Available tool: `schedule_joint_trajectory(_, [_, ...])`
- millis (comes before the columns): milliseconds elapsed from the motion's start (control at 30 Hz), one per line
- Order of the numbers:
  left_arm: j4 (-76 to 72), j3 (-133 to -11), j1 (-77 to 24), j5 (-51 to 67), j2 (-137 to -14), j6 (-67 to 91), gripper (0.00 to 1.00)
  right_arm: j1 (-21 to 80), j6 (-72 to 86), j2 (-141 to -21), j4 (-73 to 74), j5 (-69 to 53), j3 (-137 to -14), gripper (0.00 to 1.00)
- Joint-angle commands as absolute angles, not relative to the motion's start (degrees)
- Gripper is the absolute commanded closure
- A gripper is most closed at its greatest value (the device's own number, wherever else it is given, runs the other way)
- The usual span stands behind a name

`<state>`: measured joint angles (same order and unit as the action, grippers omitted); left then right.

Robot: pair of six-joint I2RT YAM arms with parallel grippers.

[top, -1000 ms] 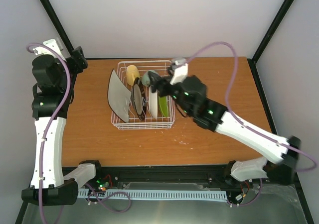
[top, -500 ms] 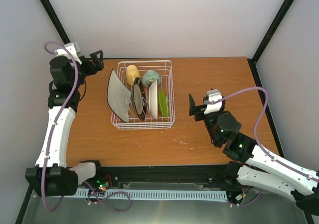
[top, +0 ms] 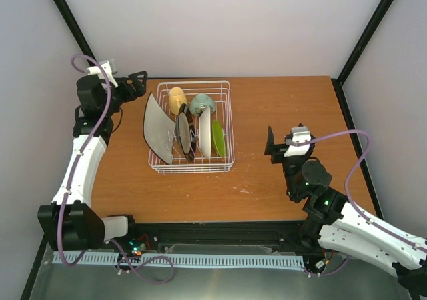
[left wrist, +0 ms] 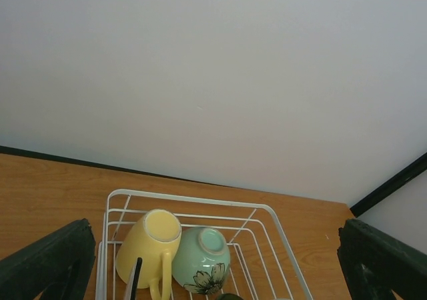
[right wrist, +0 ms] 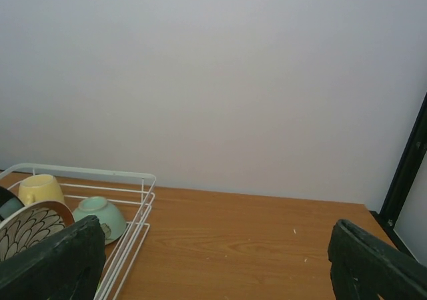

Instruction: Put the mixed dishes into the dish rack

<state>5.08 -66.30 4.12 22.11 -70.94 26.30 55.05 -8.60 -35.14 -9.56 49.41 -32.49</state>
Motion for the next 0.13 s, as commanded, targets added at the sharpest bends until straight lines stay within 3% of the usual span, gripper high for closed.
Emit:
schedule_joint_trajectory(0, [2.94,-65.78,4.48,23.38,-71.98,26.06,0.00,53.88,-7.66,-35.59,-11.71,50.28,-31.91,0.10])
schedule_joint_trajectory(100, [5.02,-65.67,4.48,22.10,-73.29,25.27,0.00,53.28,-6.98,-37.14,-10.75,48.58,-32.76,0.07])
